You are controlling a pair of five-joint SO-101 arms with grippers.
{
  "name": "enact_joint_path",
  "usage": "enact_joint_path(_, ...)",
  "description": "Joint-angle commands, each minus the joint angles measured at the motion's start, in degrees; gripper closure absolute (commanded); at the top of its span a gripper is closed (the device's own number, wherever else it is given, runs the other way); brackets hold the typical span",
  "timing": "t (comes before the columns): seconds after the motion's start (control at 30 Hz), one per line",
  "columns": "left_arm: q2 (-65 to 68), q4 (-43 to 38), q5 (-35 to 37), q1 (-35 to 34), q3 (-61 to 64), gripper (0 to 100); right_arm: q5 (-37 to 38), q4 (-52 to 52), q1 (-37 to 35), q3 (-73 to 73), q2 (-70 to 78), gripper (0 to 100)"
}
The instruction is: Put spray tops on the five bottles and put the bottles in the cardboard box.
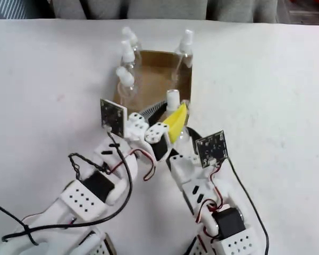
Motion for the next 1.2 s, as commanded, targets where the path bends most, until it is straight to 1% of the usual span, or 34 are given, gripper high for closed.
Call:
enact_joint_path(0.0, -2.2, -0.4, 0.4, 1.3, -0.5, 98, -0.5, -1.1, 0.9, -0.8, -0.5, 98.2)
enact_joint_path(0.33, -2.2, 0.2, 0.4, 1.2, -0.3, 98, 0.0, -0.4, 1.0, -0.7, -0.5, 98.2)
enact_joint_path(0.43, -2.5, 2.2, 0.3, 1.2, -0.4, 98, 0.1, -0.4, 1.9, -0.7, -0.5, 98.2)
enact_joint_path(0.63, -2.6, 2.8, -5.8, 1.5, -0.4, 98, 0.1, -0.4, 2.2, -0.7, -0.5, 98.2)
enact_joint_path(0.77, -2.4, 2.6, -6.6, 1.5, -0.4, 98, 0.5, -0.3, 2.2, -0.7, -0.5, 98.2)
enact_joint_path(0.83, -2.2, 2.8, -6.6, 1.6, -0.2, 98, 3.0, 0.8, 2.1, -0.7, -0.5, 98.2)
enact_joint_path(0.93, -2.6, 1.2, -6.7, 2.5, 1.5, 98, 3.9, 1.3, 2.1, -0.7, -0.5, 98.2)
enact_joint_path(1.1, -2.6, -5.5, -6.7, 2.9, 4.8, 98, 4.1, 1.4, 2.2, -0.7, -0.5, 98.2)
enact_joint_path(1.17, -2.6, -5.7, -9.1, 2.8, 5.5, 98, 4.1, 1.1, 3.3, -0.7, -0.5, 98.2)
